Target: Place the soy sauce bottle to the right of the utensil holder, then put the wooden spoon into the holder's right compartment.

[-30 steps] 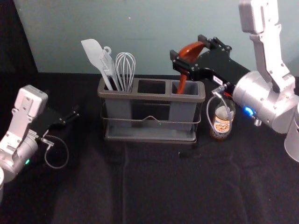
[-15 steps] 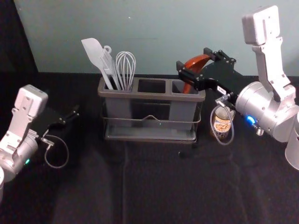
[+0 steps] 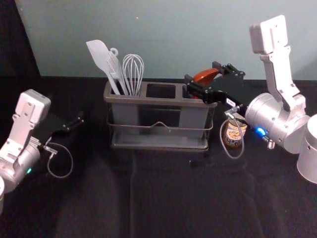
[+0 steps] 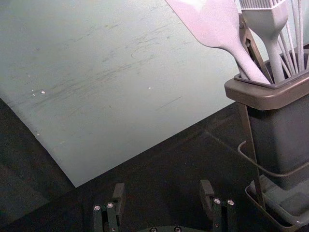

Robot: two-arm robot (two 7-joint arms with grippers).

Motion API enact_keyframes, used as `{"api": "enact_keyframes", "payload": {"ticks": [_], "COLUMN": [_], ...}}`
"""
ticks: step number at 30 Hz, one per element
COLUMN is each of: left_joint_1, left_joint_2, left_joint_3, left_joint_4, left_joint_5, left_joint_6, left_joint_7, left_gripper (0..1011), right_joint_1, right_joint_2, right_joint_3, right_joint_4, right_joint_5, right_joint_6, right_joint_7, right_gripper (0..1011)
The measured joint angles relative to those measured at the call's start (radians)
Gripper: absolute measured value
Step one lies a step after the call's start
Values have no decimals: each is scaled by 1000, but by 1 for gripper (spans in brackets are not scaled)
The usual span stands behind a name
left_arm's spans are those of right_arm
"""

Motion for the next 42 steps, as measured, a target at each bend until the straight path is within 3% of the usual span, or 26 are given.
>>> {"api": "enact_keyframes", "payload": {"ticks": [20, 27, 42], "left_joint_1": [0, 0, 0], "left_joint_2": [0, 0, 0], "left_joint_3": [0, 0, 0], "left_joint_4": [0, 0, 0], "left_joint_5": [0, 0, 0], "left_joint_6": [0, 0, 0], "left_joint_7": [0, 0, 0], "left_gripper": [1005, 1005, 1005], "right_joint_1": [1, 1, -8], "right_joint_2": [-10, -9, -3], "right_joint_3": [-2, -2, 7], "right_joint_4": [18, 18, -11], "right_joint_5": [3, 3, -3], "right_joint_6": [8, 9, -11], "right_joint_7": [-9, -8, -12], "right_gripper": [837, 999, 1004]}}
